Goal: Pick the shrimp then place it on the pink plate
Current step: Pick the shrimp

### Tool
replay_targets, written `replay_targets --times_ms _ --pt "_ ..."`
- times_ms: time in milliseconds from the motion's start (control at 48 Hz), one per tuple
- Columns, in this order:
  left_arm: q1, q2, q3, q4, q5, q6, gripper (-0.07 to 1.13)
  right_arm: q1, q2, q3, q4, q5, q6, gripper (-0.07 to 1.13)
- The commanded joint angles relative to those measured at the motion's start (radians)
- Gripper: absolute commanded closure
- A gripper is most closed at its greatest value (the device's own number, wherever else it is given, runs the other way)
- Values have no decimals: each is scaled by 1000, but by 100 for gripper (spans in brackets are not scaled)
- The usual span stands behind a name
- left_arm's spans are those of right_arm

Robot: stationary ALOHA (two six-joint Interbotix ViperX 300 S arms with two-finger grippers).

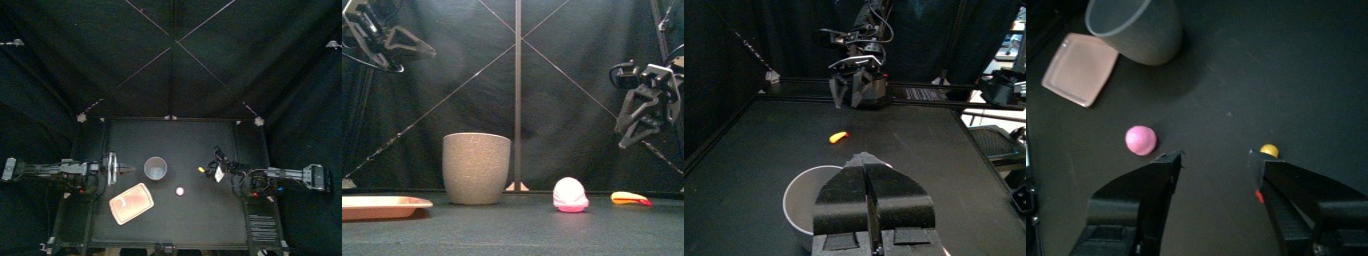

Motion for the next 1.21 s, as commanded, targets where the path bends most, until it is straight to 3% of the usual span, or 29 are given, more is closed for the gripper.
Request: replay_targets --times_ms 21,271,708,1208 --pt "2 5 -20 2 -9 2 104 -21 71 -20 3 2 -3 15" --pt "2 5 -20 2 -9 2 104 -71 224 -72 -11 18 -5 15" --pt "0 5 -20 3 -9 2 104 -84 341 -106 -28 20 -3 17" --pt "0 5 -12 5 -9 2 104 -67 367 -130 -21 21 -3 53"
